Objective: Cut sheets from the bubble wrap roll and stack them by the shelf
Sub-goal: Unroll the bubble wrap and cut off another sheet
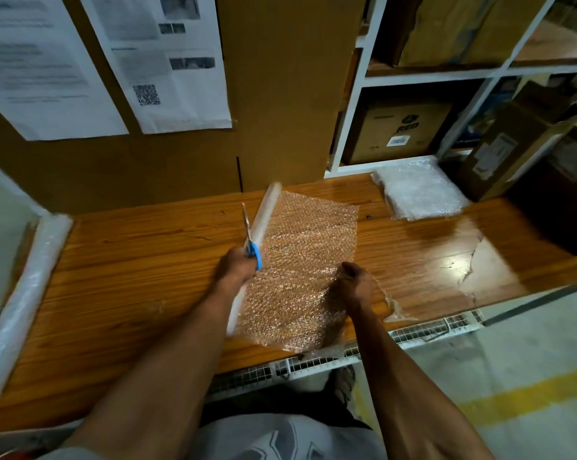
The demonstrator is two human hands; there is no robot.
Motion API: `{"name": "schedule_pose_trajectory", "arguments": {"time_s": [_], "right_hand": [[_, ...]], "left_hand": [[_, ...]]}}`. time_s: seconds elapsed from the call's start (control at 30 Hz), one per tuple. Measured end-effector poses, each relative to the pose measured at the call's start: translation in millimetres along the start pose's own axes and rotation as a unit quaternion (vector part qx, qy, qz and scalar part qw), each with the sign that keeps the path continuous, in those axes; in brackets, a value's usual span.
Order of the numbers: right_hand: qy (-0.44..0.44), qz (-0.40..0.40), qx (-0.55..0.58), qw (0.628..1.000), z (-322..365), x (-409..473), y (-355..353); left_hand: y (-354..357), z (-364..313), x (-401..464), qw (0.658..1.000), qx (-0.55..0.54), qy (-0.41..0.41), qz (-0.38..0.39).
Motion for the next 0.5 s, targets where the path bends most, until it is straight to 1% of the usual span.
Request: {"name": "schedule_pose_trajectory", "arguments": {"time_s": [0.1, 0.17, 0.2, 0.23, 0.27, 0.33, 0.37, 0.4, 0.5], "right_hand": [[-0.016, -0.019, -0.006, 1.000, -2, 0, -3], [-0.044, -0.051, -0.003, 0.998, 7, -5, -5], [-0.061, -0.061, 0.011, 0.996, 11, -7, -5], [-0.071, -0.062, 0.006, 0.996, 11, -7, -5], [-0.078, -0.057, -0.026, 0.995, 12, -7, -5], [-0.103, -0.037, -0.165, 0.980, 11, -11, -5], [-0.127, -0.029, -0.206, 0.970, 11, -16, -4], [-0.146, -0.017, -0.216, 0.965, 13, -21, -1], [-0.158, 0.046, -0.140, 0.976, 23, -40, 17]], "left_hand": [[-24, 1, 8, 0.994, 0.033, 0.014, -0.103], [-36, -5, 2, 0.989, 0.023, 0.023, -0.147], [-39, -7, -2, 0.988, 0.016, 0.024, -0.153], [-38, -9, -5, 0.988, 0.011, 0.029, -0.152], [-35, -8, -8, 0.989, 0.006, 0.032, -0.144], [-26, -7, -18, 0.992, -0.009, 0.038, -0.117], [-19, -6, -22, 0.994, -0.025, 0.038, -0.100], [-14, -6, -29, 0.995, -0.040, 0.040, -0.081], [3, -7, -52, 0.997, -0.059, 0.048, -0.025]]}}
Point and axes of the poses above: each hand's wrist, its own x-axis towards the middle knuckle, its own y-axis out of the palm, z = x × y, the point moved 3 cm from there along x, towards the middle knuckle, and after that the axes turned 9 degrees about -z, right-handed, at the moved point
